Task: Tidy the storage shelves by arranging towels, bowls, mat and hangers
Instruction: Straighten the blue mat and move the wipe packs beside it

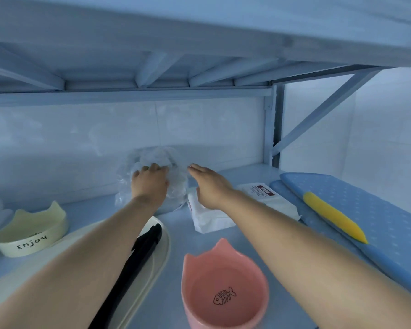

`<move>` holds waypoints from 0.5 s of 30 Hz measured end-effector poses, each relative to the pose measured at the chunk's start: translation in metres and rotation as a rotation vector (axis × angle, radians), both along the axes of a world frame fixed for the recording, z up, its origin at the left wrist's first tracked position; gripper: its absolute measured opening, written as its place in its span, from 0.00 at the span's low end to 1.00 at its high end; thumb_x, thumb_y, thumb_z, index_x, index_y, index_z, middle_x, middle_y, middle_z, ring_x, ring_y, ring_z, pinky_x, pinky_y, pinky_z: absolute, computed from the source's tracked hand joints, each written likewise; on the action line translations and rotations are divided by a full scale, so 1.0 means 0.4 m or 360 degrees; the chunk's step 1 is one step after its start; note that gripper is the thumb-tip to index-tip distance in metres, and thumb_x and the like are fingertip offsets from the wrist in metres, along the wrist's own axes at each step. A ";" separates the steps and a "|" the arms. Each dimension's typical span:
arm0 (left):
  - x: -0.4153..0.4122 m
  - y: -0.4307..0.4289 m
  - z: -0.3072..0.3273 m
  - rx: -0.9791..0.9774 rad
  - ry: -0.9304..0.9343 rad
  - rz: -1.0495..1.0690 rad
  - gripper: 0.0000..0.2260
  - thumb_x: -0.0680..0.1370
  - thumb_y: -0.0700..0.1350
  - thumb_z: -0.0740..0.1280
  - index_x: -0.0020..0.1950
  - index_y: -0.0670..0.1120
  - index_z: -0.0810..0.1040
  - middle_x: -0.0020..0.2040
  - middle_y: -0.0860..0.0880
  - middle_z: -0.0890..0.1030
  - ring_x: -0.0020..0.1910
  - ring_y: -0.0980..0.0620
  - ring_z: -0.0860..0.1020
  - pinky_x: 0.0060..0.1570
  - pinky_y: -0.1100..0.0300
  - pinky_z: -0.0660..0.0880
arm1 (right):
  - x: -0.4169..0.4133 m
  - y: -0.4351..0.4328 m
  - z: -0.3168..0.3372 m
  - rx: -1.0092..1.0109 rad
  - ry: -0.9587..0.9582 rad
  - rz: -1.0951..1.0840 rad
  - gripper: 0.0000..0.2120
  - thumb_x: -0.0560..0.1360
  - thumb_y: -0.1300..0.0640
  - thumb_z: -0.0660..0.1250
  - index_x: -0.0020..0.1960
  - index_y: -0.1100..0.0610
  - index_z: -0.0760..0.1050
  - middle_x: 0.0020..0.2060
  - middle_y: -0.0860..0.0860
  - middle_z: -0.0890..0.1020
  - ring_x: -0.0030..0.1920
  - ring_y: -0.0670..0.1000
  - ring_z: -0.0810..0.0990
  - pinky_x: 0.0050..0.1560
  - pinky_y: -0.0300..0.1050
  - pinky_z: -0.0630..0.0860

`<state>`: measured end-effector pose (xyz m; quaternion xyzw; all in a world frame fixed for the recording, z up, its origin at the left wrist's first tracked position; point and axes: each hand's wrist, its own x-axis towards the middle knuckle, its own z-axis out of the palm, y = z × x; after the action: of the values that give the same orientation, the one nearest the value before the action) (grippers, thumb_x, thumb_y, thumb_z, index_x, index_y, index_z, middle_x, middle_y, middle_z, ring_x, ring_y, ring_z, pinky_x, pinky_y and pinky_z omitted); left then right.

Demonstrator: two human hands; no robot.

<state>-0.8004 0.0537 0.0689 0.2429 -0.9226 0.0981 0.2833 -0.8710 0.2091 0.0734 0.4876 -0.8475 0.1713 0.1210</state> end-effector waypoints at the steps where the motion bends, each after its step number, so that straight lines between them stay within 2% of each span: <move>1: 0.001 0.008 -0.003 0.0018 0.0029 -0.0052 0.17 0.76 0.47 0.63 0.65 0.52 0.71 0.61 0.47 0.73 0.60 0.44 0.71 0.56 0.51 0.67 | -0.002 0.026 0.003 -0.0012 0.0012 -0.0009 0.29 0.75 0.65 0.58 0.74 0.55 0.56 0.75 0.47 0.58 0.72 0.52 0.61 0.68 0.48 0.65; 5: 0.011 0.093 0.011 -0.0017 0.0167 -0.0300 0.26 0.75 0.50 0.66 0.72 0.54 0.64 0.69 0.49 0.67 0.67 0.45 0.66 0.60 0.48 0.66 | -0.015 0.146 0.034 -0.0039 0.0062 -0.0049 0.26 0.75 0.62 0.60 0.73 0.56 0.59 0.73 0.48 0.61 0.71 0.51 0.62 0.68 0.50 0.65; 10: 0.007 0.261 0.049 0.0045 0.0262 -0.0543 0.24 0.74 0.51 0.66 0.70 0.55 0.66 0.68 0.50 0.67 0.67 0.46 0.66 0.61 0.49 0.67 | -0.044 0.340 0.066 -0.0096 0.0068 -0.0129 0.28 0.76 0.60 0.60 0.75 0.53 0.57 0.75 0.46 0.58 0.73 0.47 0.59 0.71 0.40 0.57; 15: -0.020 0.474 0.048 0.0240 0.0147 -0.0853 0.21 0.74 0.51 0.66 0.67 0.55 0.69 0.66 0.52 0.68 0.64 0.49 0.68 0.61 0.50 0.70 | -0.070 0.575 0.063 -0.0090 0.0070 -0.0233 0.26 0.76 0.59 0.62 0.73 0.54 0.61 0.72 0.49 0.64 0.71 0.50 0.64 0.68 0.39 0.59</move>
<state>-0.8083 0.2434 0.0882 0.0149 -0.9447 -0.0604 0.3221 -0.8989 0.4390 0.0986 0.4244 -0.8728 0.1751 0.1655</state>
